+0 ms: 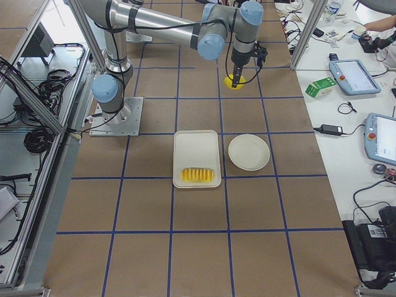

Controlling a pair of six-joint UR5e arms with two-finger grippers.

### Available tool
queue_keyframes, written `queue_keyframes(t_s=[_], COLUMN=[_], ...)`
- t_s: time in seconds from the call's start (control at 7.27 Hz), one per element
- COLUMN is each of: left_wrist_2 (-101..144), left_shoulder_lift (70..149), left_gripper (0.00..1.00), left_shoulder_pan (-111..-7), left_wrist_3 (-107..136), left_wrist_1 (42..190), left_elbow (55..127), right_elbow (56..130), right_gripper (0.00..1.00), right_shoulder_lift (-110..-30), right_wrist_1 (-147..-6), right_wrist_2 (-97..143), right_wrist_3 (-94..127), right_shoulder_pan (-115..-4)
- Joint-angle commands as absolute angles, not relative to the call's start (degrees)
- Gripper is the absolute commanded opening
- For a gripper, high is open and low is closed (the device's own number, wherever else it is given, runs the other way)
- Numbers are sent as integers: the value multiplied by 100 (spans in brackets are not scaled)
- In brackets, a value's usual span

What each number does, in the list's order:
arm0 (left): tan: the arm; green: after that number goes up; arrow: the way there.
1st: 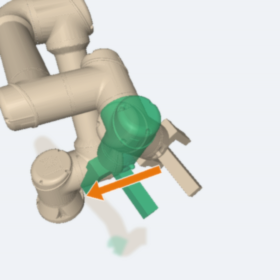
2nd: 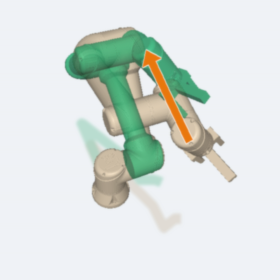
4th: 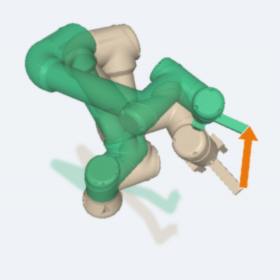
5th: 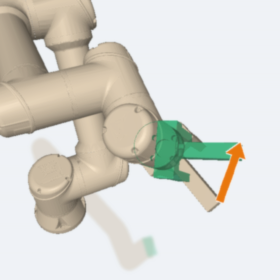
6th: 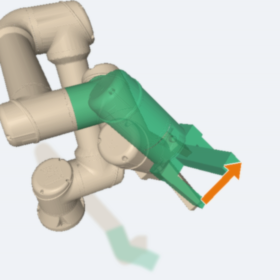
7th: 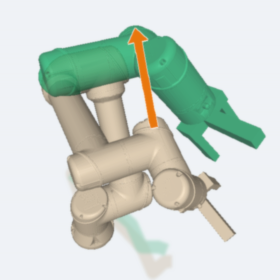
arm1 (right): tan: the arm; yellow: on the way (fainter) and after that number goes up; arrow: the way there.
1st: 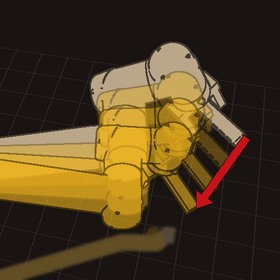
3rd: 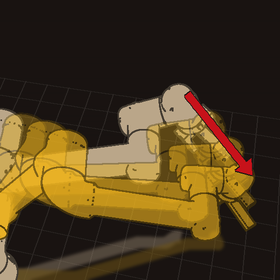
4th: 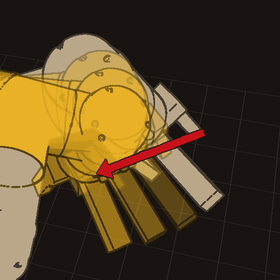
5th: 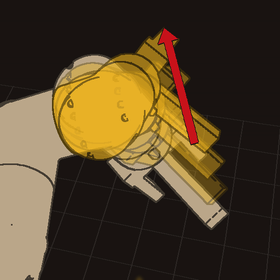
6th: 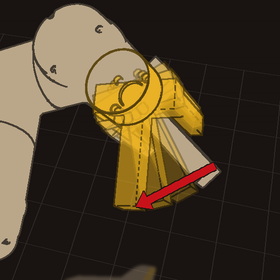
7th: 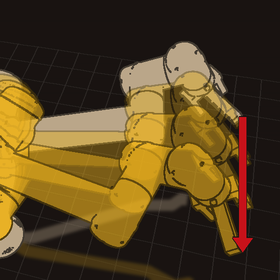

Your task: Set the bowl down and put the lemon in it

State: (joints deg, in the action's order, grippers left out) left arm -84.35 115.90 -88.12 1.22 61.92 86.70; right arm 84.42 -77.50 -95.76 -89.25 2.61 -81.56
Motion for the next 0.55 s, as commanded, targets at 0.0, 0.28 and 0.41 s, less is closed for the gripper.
queue_keyframes(t_s=[0.0, 0.28, 0.41], left_wrist_2=[-8464, -8464, -8481], left_shoulder_lift=[11312, 11337, 11434], left_gripper=[0, 0, 0], left_shoulder_pan=[-9682, -10324, -10571], left_wrist_3=[1279, 2516, 2888], left_wrist_1=[6154, 5349, 4813], left_elbow=[9103, 9770, 10069], right_elbow=[8438, 8420, 8420], right_gripper=[0, 0, 0], right_shoulder_lift=[-7761, -7726, -7726], right_wrist_1=[-9571, -9633, -9624], right_wrist_2=[-8912, -8921, -8921], right_wrist_3=[413, 413, 413], right_shoulder_pan=[-8288, -8385, -8385])
